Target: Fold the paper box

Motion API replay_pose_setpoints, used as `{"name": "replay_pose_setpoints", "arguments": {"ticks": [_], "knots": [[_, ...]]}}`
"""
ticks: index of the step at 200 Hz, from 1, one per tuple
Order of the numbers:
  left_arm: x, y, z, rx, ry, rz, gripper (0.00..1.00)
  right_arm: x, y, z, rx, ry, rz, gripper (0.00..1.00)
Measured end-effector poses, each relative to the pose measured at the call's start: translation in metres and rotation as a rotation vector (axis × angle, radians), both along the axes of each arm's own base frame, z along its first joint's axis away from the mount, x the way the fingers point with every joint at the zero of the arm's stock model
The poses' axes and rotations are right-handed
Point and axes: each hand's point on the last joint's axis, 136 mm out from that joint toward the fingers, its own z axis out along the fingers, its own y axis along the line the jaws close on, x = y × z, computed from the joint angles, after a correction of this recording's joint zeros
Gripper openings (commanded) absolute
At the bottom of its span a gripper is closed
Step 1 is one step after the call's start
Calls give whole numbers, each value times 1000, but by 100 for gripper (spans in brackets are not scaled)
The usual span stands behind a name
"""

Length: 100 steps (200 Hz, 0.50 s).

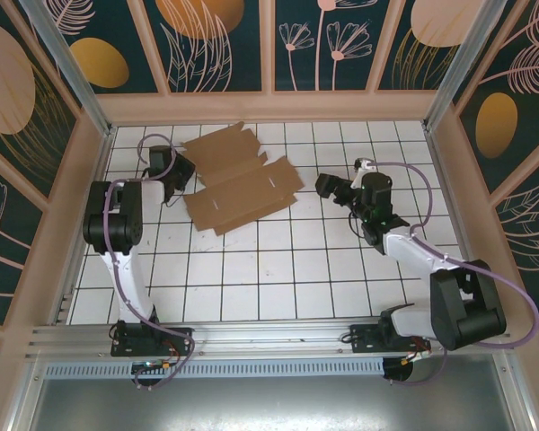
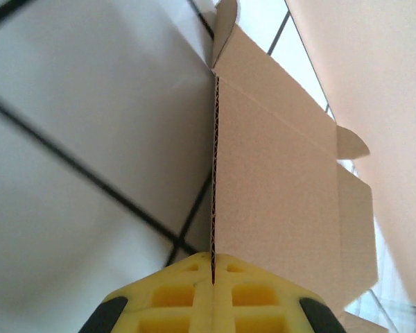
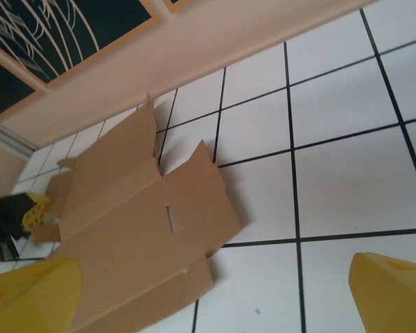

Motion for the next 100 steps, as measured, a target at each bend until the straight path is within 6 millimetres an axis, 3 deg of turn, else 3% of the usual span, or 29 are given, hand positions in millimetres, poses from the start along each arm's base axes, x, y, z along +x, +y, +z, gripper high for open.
{"name": "replay_pose_setpoints", "arguments": {"ticks": [20,56,81,95,100], "knots": [[-20,-26,7,-104,-21,72,0,3,1,-2,76,32,-32,94],[-57,-94,4,-301,7,140,0,4,-2,-9,223,100,-112,90],[-69,-116,2,-353,12,196,0,-3,-10,-28,298,165,-187,87],[-71,-121,3,-354,7,212,26,-10,-15,-45,316,212,-225,87],[-71,-121,3,-354,5,219,41,-13,-17,-51,321,228,-238,87]]}}
